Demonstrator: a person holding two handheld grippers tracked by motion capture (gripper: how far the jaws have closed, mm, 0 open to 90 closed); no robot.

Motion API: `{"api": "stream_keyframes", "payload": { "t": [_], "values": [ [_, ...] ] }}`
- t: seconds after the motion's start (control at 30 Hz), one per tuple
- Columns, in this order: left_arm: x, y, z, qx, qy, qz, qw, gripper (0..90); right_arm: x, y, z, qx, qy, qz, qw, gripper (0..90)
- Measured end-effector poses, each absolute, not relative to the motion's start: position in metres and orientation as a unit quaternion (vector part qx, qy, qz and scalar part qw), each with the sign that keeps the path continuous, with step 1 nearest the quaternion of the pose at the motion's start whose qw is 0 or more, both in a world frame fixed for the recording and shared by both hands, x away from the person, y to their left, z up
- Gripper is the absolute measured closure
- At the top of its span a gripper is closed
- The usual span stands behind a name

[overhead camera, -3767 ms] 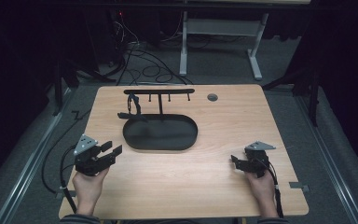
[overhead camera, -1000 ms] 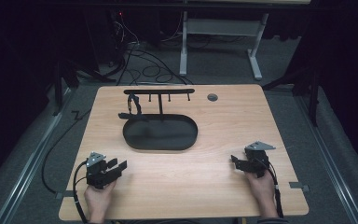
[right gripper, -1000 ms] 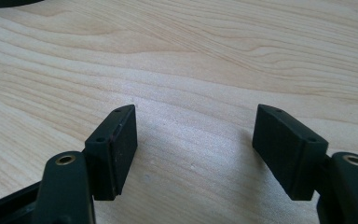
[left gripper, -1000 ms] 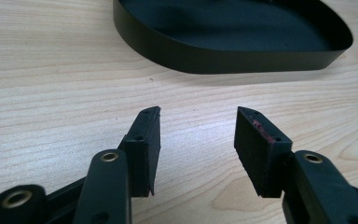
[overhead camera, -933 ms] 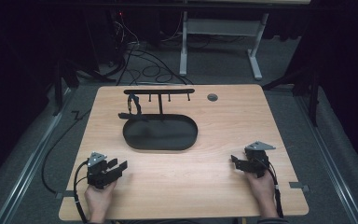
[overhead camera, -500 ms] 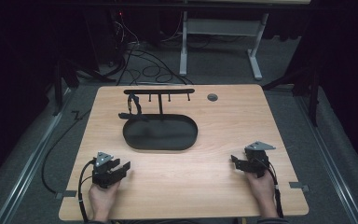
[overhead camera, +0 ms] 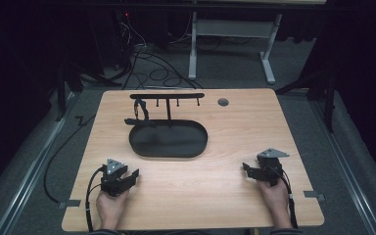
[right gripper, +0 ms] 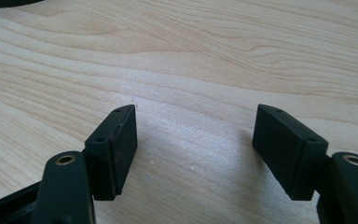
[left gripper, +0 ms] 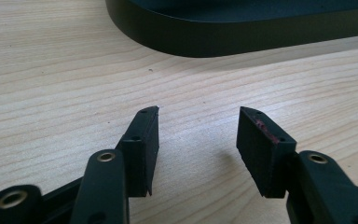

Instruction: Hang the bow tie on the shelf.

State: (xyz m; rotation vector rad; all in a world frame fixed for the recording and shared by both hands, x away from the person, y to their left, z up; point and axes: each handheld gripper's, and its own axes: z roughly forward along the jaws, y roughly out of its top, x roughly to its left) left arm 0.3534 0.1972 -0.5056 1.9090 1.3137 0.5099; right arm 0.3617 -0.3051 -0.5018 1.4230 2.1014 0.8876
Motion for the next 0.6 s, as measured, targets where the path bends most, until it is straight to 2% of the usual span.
{"api": "stream_keyframes", "payload": {
  "t": [0.27, 0.5, 0.6],
  "values": [
    [0.3546, 0.1926, -0.507, 0.75, 0.513, 0.217, 0.357, 48.4, 0.3617, -0.3052, -0.5018, 0.516, 0.762, 0.322, 0.225, 32.2],
    [0.3547, 0.1893, -0.5074, 0.756, 0.507, 0.222, 0.348, 41.0, 0.3617, -0.3051, -0.5019, 0.516, 0.761, 0.322, 0.224, 32.3],
    [0.3547, 0.1893, -0.5074, 0.756, 0.508, 0.222, 0.348, 40.5, 0.3618, -0.3052, -0.5019, 0.516, 0.761, 0.323, 0.224, 32.3]
  ]
}}
